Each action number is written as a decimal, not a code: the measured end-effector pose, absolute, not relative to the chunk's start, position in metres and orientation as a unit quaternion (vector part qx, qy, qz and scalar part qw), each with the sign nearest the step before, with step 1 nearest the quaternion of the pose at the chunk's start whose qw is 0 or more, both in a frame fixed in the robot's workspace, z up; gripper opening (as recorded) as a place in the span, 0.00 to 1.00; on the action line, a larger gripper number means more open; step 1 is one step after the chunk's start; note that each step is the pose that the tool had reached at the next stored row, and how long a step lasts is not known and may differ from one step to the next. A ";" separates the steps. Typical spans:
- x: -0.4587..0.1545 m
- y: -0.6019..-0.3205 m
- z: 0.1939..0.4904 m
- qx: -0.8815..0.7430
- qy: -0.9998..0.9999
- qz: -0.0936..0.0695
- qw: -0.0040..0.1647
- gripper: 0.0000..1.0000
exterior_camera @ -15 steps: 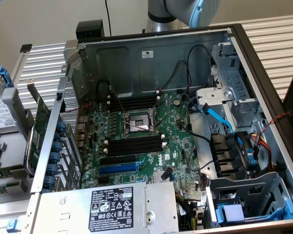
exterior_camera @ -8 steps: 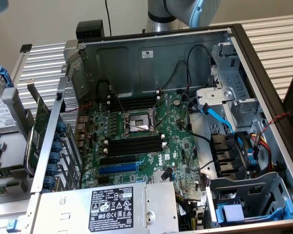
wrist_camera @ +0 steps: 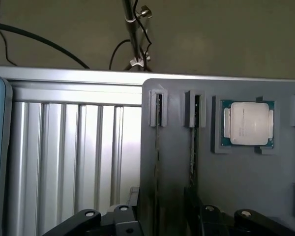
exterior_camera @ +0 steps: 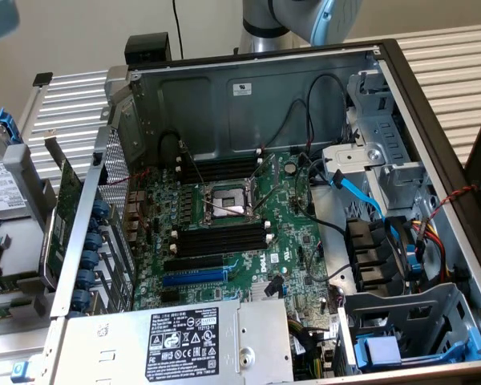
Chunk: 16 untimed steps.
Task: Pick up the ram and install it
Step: 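Pick up the ram and move it above insertion slot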
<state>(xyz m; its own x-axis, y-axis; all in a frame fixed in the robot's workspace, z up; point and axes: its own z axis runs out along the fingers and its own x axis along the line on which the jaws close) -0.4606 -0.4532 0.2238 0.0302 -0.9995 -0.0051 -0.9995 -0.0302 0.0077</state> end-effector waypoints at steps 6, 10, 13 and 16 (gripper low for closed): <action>-0.461 -0.454 0.217 0.716 -0.698 0.001 -0.001 0.48; -0.461 -0.454 0.211 0.715 -0.699 0.001 0.000 0.48; -0.461 -0.455 0.208 0.715 -0.699 0.001 0.000 0.48; -0.461 -0.456 0.205 0.714 -0.700 0.001 0.000 0.48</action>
